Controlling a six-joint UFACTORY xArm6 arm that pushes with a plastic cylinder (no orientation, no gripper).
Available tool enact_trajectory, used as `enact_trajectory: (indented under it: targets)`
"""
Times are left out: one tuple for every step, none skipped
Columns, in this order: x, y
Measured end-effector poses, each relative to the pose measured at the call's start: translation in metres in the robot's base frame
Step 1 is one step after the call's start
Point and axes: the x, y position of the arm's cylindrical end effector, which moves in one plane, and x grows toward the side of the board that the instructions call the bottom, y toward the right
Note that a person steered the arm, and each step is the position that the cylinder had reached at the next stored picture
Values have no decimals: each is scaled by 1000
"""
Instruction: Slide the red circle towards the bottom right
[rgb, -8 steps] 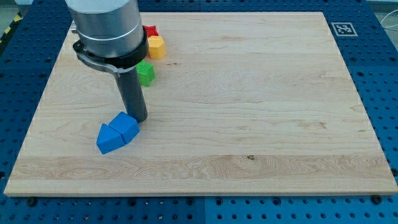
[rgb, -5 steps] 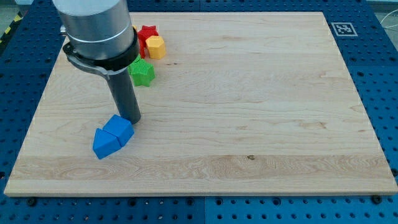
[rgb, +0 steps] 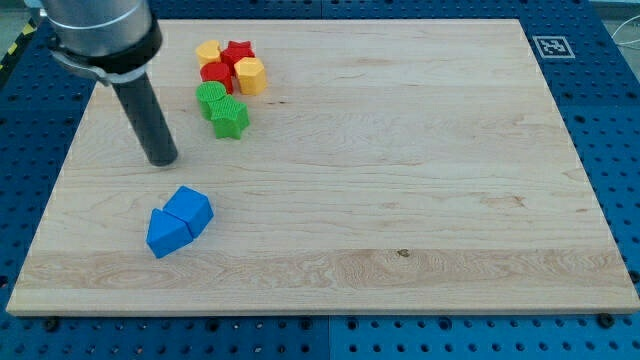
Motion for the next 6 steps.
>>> enact_trajectory:
  targets:
    - [0,-37]
    - [-13,-68]
    - [-26,-73]
    - [-46,-73]
    - [-58,-73]
    - [-72,-64]
